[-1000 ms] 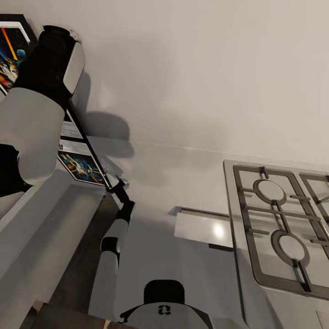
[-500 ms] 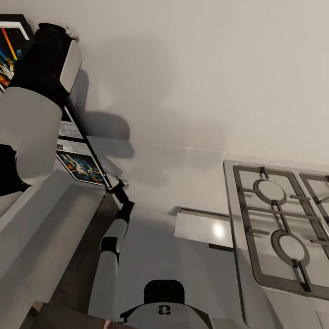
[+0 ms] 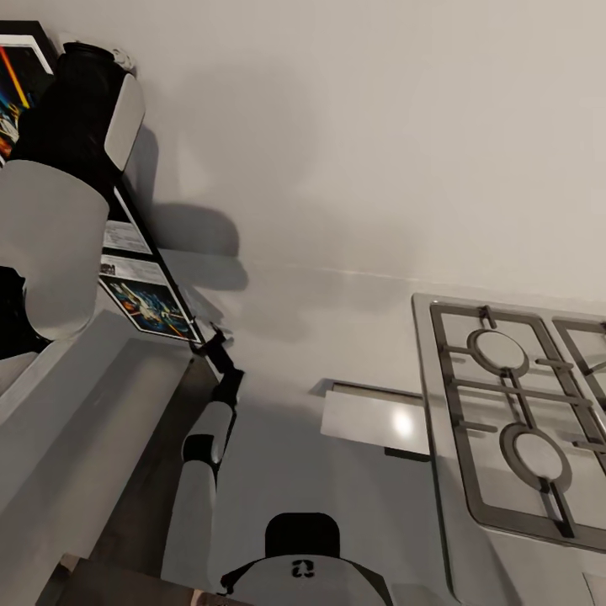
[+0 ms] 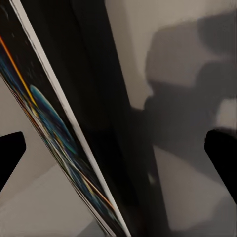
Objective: Pick up the poster from the kitchen countertop and hang it on one of the wall nails in the kitchen.
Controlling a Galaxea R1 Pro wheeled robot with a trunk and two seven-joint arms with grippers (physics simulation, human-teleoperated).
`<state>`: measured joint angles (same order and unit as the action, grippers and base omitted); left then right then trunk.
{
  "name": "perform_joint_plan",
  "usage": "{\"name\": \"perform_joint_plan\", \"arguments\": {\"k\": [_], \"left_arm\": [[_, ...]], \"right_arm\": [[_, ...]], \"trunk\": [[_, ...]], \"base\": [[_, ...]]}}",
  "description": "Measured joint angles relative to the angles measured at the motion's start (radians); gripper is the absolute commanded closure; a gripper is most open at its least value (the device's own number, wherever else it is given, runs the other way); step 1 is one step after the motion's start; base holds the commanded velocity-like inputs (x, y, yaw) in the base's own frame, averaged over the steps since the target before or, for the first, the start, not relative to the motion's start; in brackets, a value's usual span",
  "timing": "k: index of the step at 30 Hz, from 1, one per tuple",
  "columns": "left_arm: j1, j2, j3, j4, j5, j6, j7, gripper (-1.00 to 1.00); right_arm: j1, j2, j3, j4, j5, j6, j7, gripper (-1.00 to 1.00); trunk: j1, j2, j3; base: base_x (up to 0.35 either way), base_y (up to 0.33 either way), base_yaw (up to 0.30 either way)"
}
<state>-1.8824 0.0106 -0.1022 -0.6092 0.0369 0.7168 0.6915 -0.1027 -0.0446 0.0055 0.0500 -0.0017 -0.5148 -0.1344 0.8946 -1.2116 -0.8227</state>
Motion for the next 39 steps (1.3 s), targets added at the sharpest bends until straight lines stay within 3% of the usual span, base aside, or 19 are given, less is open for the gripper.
{"name": "perform_joint_plan", "arguments": {"k": [8, 19, 39], "left_arm": [[0.000, 0.010, 0.002, 0.000, 0.001, -0.001, 0.000, -1.00], [0.000, 0.048, 0.002, 0.000, 0.003, -0.002, -0.001, -1.00], [-0.001, 0.054, 0.002, 0.000, 0.003, -0.001, -0.002, -1.00]], "right_arm": [[0.000, 0.000, 0.000, 0.000, 0.000, 0.001, 0.000, -1.00], [0.000, 0.000, 0.000, 0.000, 0.000, 0.001, 0.000, -1.00], [0.000, 0.000, 0.000, 0.000, 0.000, 0.001, 0.000, -1.00]], "trunk": [[0.000, 0.000, -0.010], [0.000, 0.000, -0.020], [0.000, 0.000, -0.024]], "base": [[0.000, 0.000, 0.000], [0.000, 0.000, 0.000], [0.000, 0.000, 0.000]]}}
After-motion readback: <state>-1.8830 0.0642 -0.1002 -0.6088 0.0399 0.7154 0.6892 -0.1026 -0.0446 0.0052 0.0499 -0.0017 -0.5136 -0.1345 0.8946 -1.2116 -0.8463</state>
